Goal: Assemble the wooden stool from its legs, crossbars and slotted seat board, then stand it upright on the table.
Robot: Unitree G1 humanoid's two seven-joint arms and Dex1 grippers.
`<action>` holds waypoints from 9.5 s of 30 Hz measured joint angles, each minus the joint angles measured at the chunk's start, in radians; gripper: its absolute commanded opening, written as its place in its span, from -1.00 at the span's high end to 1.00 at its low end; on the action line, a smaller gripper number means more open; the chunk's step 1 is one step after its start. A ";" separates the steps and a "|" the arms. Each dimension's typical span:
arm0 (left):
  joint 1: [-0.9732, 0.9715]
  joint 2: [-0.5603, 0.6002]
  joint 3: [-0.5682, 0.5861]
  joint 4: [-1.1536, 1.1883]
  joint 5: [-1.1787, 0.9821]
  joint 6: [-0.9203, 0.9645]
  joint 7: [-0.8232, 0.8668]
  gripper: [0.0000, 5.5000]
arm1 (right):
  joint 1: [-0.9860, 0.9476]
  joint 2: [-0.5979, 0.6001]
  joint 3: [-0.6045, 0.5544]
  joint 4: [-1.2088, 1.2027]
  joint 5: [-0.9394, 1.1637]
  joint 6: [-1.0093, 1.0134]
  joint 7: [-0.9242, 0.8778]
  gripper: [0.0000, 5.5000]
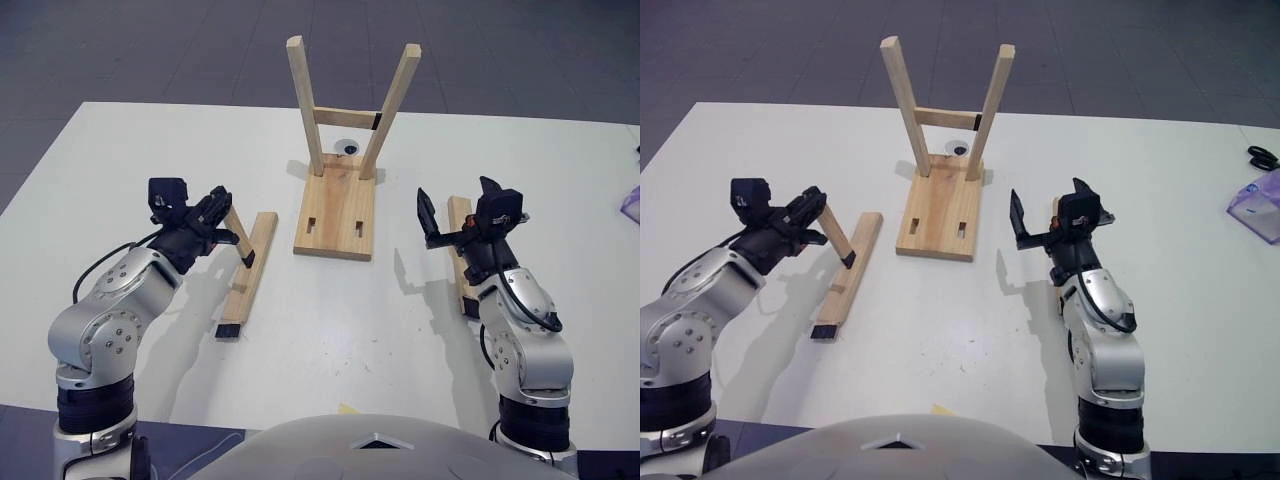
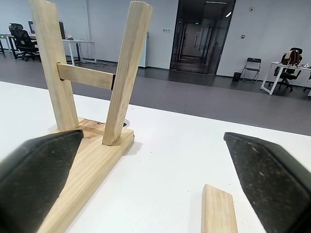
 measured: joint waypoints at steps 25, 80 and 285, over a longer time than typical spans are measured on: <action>0.208 -0.139 -0.026 0.041 0.270 -0.392 -0.178 0.85 | -0.105 -0.020 -0.027 0.085 -0.057 -0.023 -0.033 -0.96; -0.255 -0.002 -0.164 0.246 0.340 -0.199 -0.340 -0.96 | -0.118 0.101 0.090 0.184 -0.110 -0.079 -0.096 -0.96; -0.051 -0.114 -0.231 -0.078 0.852 -0.244 -0.195 -0.96 | -0.276 -0.038 -0.099 0.139 0.799 0.085 -0.386 0.63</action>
